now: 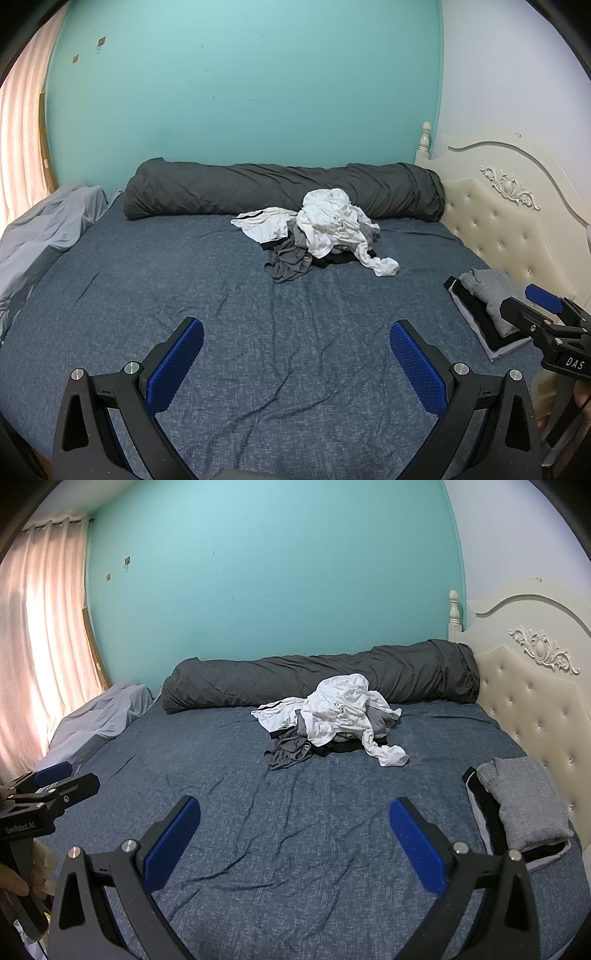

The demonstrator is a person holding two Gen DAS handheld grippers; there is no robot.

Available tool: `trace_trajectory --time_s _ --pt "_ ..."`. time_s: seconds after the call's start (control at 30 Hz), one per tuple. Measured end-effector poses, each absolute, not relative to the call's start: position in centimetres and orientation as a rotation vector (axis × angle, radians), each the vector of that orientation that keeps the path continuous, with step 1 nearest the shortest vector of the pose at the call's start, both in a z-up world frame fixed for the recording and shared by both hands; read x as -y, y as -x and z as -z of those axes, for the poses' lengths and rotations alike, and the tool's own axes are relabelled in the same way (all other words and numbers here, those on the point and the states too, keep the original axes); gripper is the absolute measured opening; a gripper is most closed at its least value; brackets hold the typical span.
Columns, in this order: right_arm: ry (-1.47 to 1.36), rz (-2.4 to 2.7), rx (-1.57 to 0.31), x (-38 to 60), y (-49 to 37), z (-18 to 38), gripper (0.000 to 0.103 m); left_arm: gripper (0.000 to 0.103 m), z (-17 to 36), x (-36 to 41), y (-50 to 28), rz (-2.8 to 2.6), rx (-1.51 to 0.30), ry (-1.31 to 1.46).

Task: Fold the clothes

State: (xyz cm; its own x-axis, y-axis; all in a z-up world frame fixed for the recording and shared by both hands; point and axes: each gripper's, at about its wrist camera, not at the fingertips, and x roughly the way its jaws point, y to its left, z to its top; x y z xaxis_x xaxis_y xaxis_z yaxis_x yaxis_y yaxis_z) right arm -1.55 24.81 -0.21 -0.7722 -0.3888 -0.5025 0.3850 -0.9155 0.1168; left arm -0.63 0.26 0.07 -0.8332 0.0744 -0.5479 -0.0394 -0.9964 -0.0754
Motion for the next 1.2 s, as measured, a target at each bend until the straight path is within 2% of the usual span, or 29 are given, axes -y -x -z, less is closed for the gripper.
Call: trace_trajectory --time_s 0.67,1.2 --pt "-0.826 2.627 0.053 -25.9 4.9 3.2 0.103 0.103 2.6 0.3 3.3 -2.975 0.081 0.913" --pt "-0.92 2.556 0.06 -23.0 18.4 10.1 0.103 0.103 10.7 1.9 16.2 -2.946 0.237 1.07"
